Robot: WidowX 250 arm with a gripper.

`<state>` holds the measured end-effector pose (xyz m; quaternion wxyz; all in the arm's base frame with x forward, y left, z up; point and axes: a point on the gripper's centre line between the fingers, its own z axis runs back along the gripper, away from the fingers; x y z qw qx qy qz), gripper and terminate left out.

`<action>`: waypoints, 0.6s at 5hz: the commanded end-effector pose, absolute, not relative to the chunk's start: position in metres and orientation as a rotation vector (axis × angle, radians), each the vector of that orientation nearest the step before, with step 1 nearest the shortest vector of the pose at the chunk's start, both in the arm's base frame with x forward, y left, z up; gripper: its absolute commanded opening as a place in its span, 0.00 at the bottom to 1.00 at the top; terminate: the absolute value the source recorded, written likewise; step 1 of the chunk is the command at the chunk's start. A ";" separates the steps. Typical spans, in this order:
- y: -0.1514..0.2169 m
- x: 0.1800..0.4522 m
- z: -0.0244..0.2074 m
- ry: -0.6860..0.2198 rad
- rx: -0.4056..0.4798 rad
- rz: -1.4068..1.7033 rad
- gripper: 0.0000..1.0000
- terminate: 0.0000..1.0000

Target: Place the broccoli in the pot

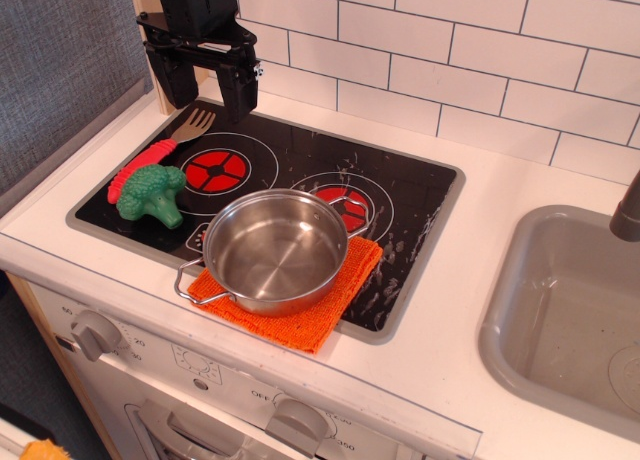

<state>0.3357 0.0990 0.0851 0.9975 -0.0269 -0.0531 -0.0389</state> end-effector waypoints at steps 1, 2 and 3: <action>0.099 0.336 0.085 -0.106 -0.054 -0.078 1.00 0.00; 0.107 0.317 0.083 -0.104 -0.027 -0.081 1.00 0.00; 0.111 0.296 0.083 -0.120 -0.022 -0.068 1.00 0.00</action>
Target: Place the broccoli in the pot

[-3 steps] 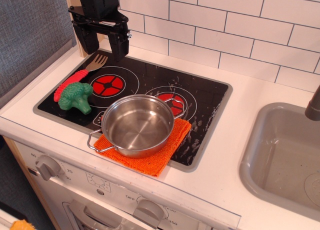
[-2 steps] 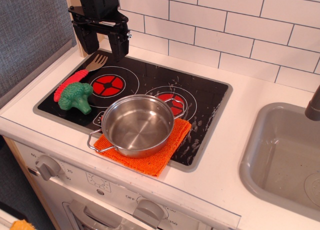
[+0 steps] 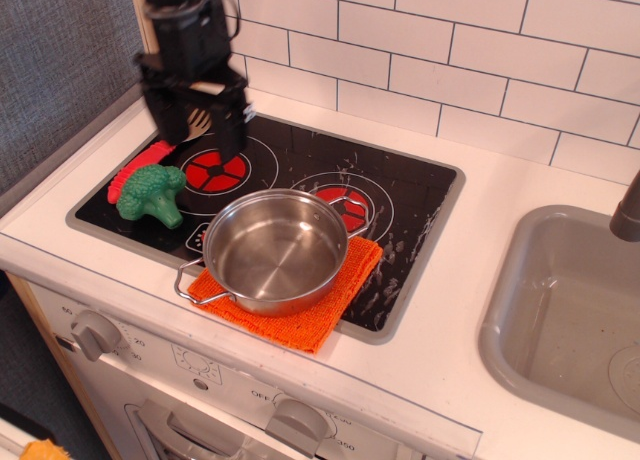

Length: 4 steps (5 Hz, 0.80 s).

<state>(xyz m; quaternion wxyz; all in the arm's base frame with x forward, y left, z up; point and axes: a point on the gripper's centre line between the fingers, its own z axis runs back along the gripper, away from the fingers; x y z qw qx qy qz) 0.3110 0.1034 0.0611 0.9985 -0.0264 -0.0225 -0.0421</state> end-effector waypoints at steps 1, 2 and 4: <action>0.114 0.280 0.085 -0.113 0.014 -0.066 1.00 0.00; 0.120 0.276 0.075 -0.085 0.044 -0.065 1.00 0.00; 0.144 0.284 0.065 -0.074 0.090 -0.001 1.00 0.00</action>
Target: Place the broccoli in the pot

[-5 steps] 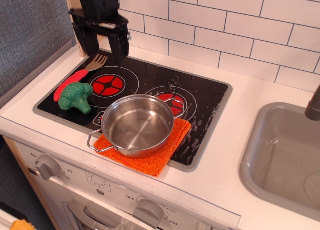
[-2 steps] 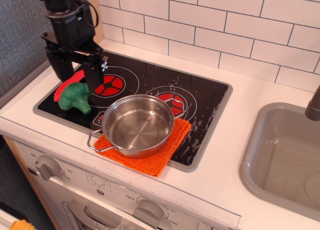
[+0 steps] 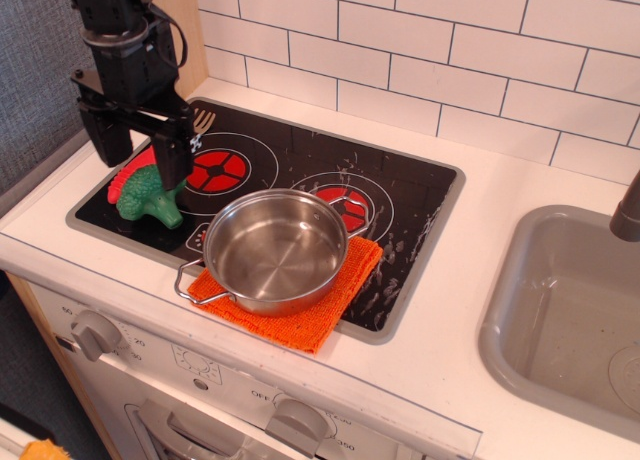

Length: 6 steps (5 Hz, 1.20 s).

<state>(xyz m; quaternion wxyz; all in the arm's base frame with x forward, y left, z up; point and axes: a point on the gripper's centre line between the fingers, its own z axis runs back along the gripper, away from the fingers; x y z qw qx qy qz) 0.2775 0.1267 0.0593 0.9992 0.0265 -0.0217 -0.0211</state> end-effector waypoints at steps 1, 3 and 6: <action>0.148 0.282 0.054 -0.055 0.086 0.022 1.00 0.00; 0.133 0.280 0.040 -0.019 0.079 0.001 1.00 0.00; 0.125 0.285 0.031 -0.016 0.064 -0.009 0.00 0.00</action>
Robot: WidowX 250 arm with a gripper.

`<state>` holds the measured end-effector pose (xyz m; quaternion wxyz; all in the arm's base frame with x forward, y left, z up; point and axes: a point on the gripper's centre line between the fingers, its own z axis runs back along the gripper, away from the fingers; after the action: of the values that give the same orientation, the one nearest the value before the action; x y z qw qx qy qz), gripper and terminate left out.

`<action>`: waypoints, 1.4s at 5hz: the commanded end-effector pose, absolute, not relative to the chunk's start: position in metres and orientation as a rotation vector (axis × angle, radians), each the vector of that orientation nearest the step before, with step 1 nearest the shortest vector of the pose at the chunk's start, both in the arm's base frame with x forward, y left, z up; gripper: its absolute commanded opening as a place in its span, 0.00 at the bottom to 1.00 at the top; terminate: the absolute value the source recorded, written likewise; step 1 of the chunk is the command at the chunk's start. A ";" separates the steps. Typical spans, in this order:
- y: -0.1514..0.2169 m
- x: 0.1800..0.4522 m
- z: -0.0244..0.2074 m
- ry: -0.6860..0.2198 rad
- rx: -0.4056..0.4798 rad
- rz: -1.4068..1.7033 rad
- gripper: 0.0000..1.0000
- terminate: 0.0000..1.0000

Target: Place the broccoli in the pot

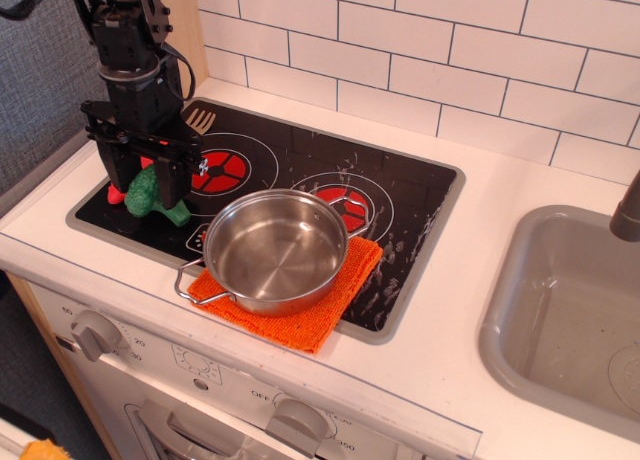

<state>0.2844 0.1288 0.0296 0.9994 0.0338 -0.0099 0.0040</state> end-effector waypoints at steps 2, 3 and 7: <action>0.123 0.298 0.067 -0.100 0.028 -0.002 0.00 0.00; 0.106 0.310 0.101 -0.171 0.030 -0.037 0.00 0.00; 0.015 0.294 0.116 -0.181 0.053 -0.253 0.00 0.00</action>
<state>0.2949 0.0151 0.0973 0.9902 0.0206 -0.0604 -0.1242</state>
